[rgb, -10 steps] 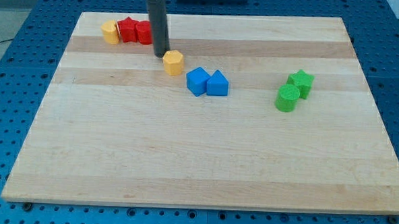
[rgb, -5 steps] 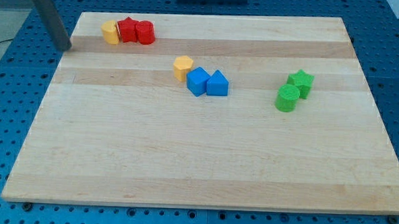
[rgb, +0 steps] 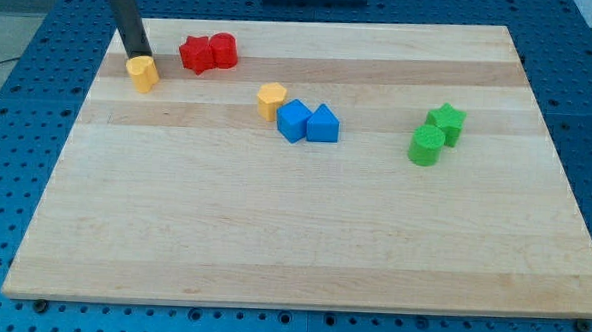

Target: Move the yellow heart diagonally to the yellow hexagon

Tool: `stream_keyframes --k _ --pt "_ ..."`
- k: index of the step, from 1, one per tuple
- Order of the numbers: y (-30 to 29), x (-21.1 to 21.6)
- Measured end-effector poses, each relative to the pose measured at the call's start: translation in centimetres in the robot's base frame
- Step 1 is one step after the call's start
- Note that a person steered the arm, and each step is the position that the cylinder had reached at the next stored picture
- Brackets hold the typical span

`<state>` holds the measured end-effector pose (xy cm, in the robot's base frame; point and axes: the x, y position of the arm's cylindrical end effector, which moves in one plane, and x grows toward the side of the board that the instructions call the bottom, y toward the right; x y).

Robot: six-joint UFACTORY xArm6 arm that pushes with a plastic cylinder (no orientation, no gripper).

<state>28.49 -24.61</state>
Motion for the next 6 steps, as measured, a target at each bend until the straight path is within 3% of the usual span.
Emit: stream_keyframes --k 1,3,5,6 --pt "2.5 3.8" --pt "-1.0 7.5" --pt "12.2 12.8" --pt "11.9 14.4"
